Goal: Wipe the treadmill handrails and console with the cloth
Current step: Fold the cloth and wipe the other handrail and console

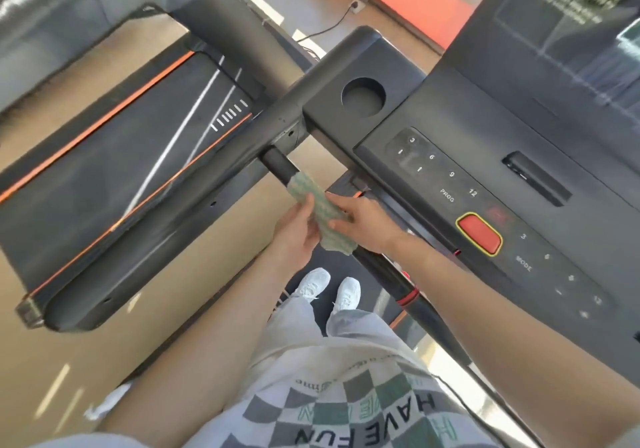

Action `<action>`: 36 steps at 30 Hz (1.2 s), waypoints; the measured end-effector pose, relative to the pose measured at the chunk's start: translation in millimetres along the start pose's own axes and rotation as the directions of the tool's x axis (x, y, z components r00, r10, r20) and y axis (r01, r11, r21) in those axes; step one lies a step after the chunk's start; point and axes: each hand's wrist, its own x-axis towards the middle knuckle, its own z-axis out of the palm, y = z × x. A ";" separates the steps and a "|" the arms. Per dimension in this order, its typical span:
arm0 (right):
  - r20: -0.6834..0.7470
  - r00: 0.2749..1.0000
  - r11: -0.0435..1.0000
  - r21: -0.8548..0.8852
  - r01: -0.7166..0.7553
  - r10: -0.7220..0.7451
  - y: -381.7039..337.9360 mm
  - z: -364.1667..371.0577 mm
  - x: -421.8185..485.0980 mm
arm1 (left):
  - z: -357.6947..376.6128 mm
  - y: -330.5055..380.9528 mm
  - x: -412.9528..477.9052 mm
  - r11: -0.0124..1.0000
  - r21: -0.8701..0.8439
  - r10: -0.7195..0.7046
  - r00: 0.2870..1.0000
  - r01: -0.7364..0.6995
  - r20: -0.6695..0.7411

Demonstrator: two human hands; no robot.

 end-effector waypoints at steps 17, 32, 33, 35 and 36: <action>-0.166 0.975 0.985 -0.068 -0.158 0.145 45.3 11.1 -142.1 | 31.2 -98.1 -60.8 0.953 0.260 -0.200 0.966 0.154 0.162; -0.164 0.981 0.991 0.099 -0.088 0.104 13.0 15.3 -56.2 | 7.0 -20.9 -10.9 0.995 0.004 0.099 0.988 -0.099 -0.117; -0.153 0.984 0.993 0.093 -0.074 0.088 6.3 14.2 -46.2 | 5.3 -12.5 -7.2 0.993 -0.005 0.119 0.983 -0.121 -0.143; -0.126 0.990 0.994 0.100 -0.048 0.061 -7.8 11.8 -24.9 | 2.2 5.2 -0.5 0.986 -0.030 0.154 0.967 -0.163 -0.202; -0.112 0.993 0.995 0.098 -0.036 0.047 -14.8 10.9 -13.5 | 0.7 14.3 3.5 0.981 -0.050 0.170 0.958 -0.186 -0.233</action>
